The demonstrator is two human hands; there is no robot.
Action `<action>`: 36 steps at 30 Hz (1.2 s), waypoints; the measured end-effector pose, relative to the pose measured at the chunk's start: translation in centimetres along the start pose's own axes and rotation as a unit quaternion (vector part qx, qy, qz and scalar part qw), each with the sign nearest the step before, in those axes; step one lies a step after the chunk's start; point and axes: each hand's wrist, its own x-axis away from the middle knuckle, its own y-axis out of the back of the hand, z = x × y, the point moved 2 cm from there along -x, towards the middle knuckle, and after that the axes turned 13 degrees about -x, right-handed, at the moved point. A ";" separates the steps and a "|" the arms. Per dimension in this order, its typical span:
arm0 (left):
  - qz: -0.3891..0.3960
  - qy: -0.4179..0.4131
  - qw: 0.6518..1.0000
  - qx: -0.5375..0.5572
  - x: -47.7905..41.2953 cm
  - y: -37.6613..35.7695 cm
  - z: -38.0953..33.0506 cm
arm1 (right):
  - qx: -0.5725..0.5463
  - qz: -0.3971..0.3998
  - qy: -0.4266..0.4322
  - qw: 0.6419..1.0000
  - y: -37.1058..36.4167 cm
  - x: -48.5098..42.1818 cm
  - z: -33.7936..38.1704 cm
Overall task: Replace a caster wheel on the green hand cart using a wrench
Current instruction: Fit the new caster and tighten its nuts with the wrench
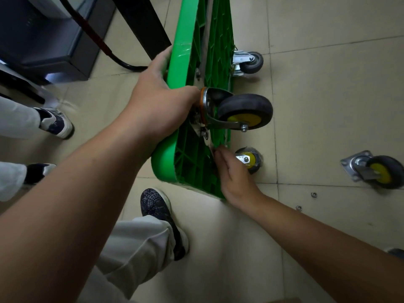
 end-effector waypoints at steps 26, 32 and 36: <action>0.015 -0.077 0.995 -0.058 1.8 0.8 1.0 | 0.003 -0.227 -0.111 0.968 -0.3 8.9 7.0; 0.027 -0.069 0.994 -0.078 4.1 1.1 1.7 | -0.033 -0.178 -0.042 0.983 -0.6 10.2 5.9; 0.026 -0.065 0.996 -0.064 5.9 0.7 2.3 | -0.028 -0.144 -0.001 0.989 -1.3 10.1 5.8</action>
